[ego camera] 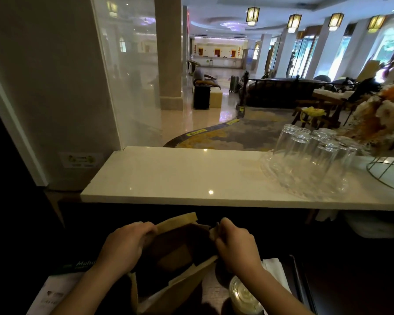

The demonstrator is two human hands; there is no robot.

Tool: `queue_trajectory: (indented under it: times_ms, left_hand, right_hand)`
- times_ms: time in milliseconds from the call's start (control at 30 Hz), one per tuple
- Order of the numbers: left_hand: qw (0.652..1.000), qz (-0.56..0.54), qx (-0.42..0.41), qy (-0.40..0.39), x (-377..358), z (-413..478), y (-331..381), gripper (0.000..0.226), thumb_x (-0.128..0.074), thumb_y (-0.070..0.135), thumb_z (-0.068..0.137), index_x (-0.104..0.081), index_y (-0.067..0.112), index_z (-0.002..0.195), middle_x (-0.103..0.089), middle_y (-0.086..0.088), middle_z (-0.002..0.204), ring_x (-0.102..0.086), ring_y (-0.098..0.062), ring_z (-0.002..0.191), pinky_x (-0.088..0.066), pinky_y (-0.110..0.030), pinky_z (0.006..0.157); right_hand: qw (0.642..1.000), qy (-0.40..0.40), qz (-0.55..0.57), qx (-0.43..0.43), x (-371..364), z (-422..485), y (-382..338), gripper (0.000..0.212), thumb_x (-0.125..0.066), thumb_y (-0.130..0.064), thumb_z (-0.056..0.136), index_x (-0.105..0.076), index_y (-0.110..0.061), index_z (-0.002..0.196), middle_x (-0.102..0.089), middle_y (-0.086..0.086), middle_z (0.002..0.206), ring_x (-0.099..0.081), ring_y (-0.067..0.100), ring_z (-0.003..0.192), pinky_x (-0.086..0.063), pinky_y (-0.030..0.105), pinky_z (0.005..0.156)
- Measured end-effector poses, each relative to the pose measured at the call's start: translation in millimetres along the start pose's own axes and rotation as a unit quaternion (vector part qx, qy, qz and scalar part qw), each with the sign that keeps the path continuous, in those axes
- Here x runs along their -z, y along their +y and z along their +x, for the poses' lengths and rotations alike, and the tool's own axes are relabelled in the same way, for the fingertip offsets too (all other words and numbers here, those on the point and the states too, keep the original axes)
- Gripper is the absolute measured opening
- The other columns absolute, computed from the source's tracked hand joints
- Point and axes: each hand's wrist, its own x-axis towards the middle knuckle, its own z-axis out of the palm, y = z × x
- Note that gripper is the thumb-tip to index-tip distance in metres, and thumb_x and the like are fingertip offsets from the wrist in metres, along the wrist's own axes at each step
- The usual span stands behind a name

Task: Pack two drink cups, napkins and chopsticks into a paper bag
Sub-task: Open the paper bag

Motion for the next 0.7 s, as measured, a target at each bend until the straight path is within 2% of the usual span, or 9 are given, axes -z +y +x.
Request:
queue_trajectory:
  times_ms: [133, 200, 300, 400, 467, 500, 600, 633, 700]
  left_hand:
    - [0.995, -0.059, 0.009, -0.075, 3.6, -4.1, 5.0, 0.047, -0.063, 0.038, 0.087, -0.047, 0.047, 0.13, -0.051, 0.025, 0.107, -0.052, 0.001, 0.094, -0.047, -0.023, 0.077]
    - [0.989, -0.095, 0.01, -0.116, 5.4, -6.6, 6.1, 0.066, -0.069, 0.043, 0.079, -0.039, 0.047, 0.137, -0.046, 0.027, 0.116, -0.051, 0.0, 0.101, -0.05, -0.026, 0.082]
    - [0.981, -0.102, 0.003, -0.166, 7.0, -11.6, 4.8, 0.093, -0.076, 0.043, 0.069, -0.024, 0.045, 0.146, -0.034, 0.027, 0.133, -0.048, -0.003, 0.113, -0.052, -0.031, 0.089]
    - [0.977, -0.063, -0.005, -0.205, 9.4, -14.8, 7.1, 0.109, -0.078, 0.041, 0.066, -0.008, 0.043, 0.15, -0.018, 0.024, 0.148, -0.038, -0.009, 0.126, -0.047, -0.033, 0.096]
    - [0.974, -0.024, -0.003, -0.227, 10.9, -16.7, 9.3, 0.119, -0.08, 0.042, 0.065, 0.004, 0.041, 0.15, -0.004, 0.022, 0.154, -0.026, -0.015, 0.136, -0.042, -0.037, 0.102]
    - [0.973, -0.012, -0.002, -0.231, 11.9, -17.7, 9.5, 0.124, -0.081, 0.043, 0.064, 0.008, 0.041, 0.15, 0.001, 0.022, 0.156, -0.021, -0.016, 0.139, -0.041, -0.039, 0.104]
    - [0.972, -0.006, 0.004, -0.234, 14.7, -22.3, 6.9, 0.129, -0.083, 0.043, 0.064, 0.014, 0.041, 0.148, 0.01, 0.023, 0.156, -0.011, -0.017, 0.143, -0.035, -0.037, 0.108]
    - [0.972, -0.01, 0.004, -0.234, 15.5, -23.5, 6.3, 0.128, -0.084, 0.042, 0.065, 0.014, 0.042, 0.148, 0.011, 0.023, 0.156, -0.01, -0.016, 0.143, -0.034, -0.036, 0.109]
    - [0.972, -0.032, 0.0, -0.233, 14.4, -24.8, 5.1, 0.126, -0.084, 0.038, 0.067, 0.013, 0.044, 0.148, 0.012, 0.027, 0.155, -0.009, -0.014, 0.143, -0.033, -0.037, 0.11]
  right_hand:
    - [1.0, -0.012, -0.02, -0.005, -4.0, 1.3, 4.5, 0.008, -0.055, -0.036, 0.09, -0.051, -0.032, 0.096, -0.062, -0.007, 0.085, -0.06, 0.008, 0.071, -0.056, 0.031, 0.061]
    - [0.998, -0.006, -0.061, 0.026, -7.1, -2.0, 2.4, 0.017, -0.058, -0.041, 0.089, -0.055, -0.033, 0.103, -0.058, -0.011, 0.103, -0.057, 0.008, 0.089, -0.054, 0.027, 0.07]
    - [0.971, 0.022, -0.137, 0.197, -9.2, -12.1, -4.5, 0.03, -0.057, -0.034, 0.084, -0.061, -0.032, 0.114, -0.052, -0.007, 0.138, -0.047, 0.018, 0.127, -0.049, 0.035, 0.099]
    - [0.92, -0.12, -0.103, 0.359, -7.6, -24.5, -19.3, 0.039, -0.05, -0.029, 0.084, -0.062, -0.032, 0.121, -0.061, -0.007, 0.132, -0.049, 0.015, 0.131, -0.027, 0.037, 0.116]
    - [0.903, -0.226, -0.091, 0.354, -5.7, -32.9, -21.5, 0.048, -0.049, -0.032, 0.082, -0.055, -0.034, 0.13, -0.067, -0.007, 0.119, -0.055, 0.014, 0.118, -0.025, 0.033, 0.114]
    - [0.894, -0.234, -0.117, 0.364, -5.2, -36.1, -19.6, 0.045, -0.05, -0.033, 0.081, -0.055, -0.037, 0.126, -0.067, -0.008, 0.11, -0.057, 0.014, 0.11, -0.03, 0.032, 0.11]
    - [0.893, -0.191, -0.17, 0.371, -6.4, -46.4, -3.9, 0.019, -0.057, -0.03, 0.076, -0.063, -0.038, 0.092, -0.062, -0.015, 0.082, -0.057, 0.008, 0.077, -0.05, 0.025, 0.075]
    - [0.901, -0.174, -0.172, 0.359, -7.8, -50.2, 1.2, 0.015, -0.057, -0.03, 0.075, -0.062, -0.038, 0.087, -0.06, -0.016, 0.078, -0.055, 0.008, 0.072, -0.049, 0.024, 0.064]
    - [0.913, -0.147, -0.172, 0.339, -12.5, -56.9, 8.8, 0.017, -0.056, -0.03, 0.077, -0.061, -0.039, 0.09, -0.059, -0.017, 0.079, -0.054, 0.008, 0.071, -0.046, 0.024, 0.058]
